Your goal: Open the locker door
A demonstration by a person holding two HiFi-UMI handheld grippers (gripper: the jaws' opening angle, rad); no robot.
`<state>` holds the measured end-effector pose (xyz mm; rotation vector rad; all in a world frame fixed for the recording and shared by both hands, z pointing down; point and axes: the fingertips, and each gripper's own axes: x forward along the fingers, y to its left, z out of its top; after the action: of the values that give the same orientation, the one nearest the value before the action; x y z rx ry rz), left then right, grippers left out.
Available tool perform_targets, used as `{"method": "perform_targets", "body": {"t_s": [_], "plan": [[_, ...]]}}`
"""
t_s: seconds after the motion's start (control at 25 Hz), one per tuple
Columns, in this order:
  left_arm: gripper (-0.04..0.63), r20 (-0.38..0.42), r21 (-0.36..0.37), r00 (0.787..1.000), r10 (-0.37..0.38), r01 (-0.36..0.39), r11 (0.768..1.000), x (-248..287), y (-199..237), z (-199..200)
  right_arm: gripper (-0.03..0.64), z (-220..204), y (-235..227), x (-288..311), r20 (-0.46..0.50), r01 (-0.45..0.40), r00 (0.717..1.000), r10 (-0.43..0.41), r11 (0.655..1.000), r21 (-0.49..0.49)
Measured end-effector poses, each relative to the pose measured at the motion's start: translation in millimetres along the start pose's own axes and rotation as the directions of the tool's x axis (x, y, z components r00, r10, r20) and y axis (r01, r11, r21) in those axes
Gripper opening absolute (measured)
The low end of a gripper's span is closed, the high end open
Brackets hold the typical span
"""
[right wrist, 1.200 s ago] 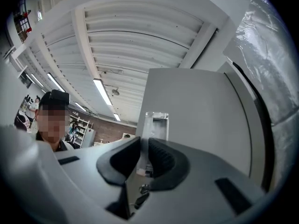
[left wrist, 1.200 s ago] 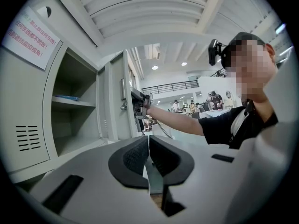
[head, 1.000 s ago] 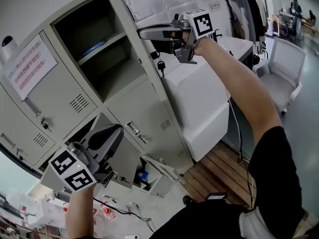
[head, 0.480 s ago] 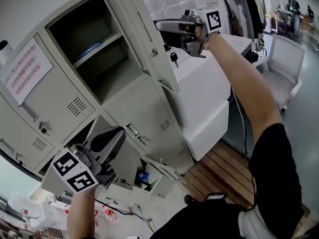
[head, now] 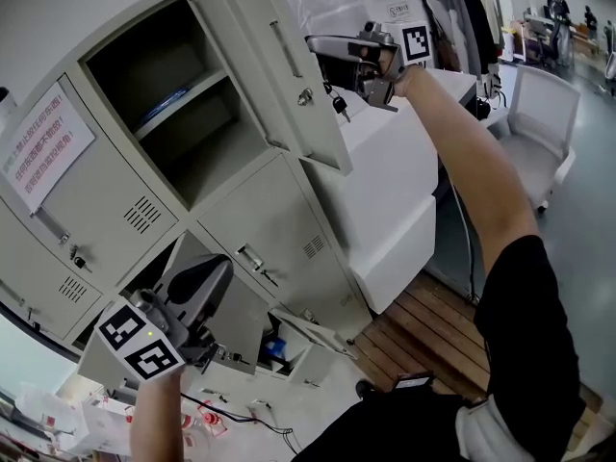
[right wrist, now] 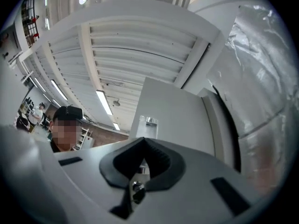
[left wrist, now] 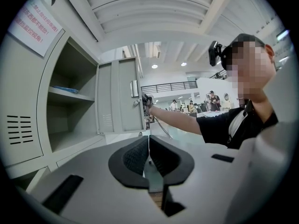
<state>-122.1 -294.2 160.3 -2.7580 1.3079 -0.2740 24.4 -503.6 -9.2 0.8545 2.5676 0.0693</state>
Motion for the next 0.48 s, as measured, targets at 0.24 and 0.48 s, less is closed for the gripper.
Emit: {"method": "perform_targets", "body": {"t_s": [0.24, 0.48], "plan": [[0.018, 0.014, -0.019, 1.000, -0.018, 0.018, 1.000, 2, 5, -4, 0.011, 1, -13, -30, 0.024, 0.148, 0.989, -0.148, 0.989, -0.014], [0.017, 0.034, -0.054, 0.999, -0.037, 0.039, 0.998, 7, 8, -11, 0.011, 3, -10, -55, 0.048, 0.292, 0.956, -0.289, 0.955, -0.060]]}}
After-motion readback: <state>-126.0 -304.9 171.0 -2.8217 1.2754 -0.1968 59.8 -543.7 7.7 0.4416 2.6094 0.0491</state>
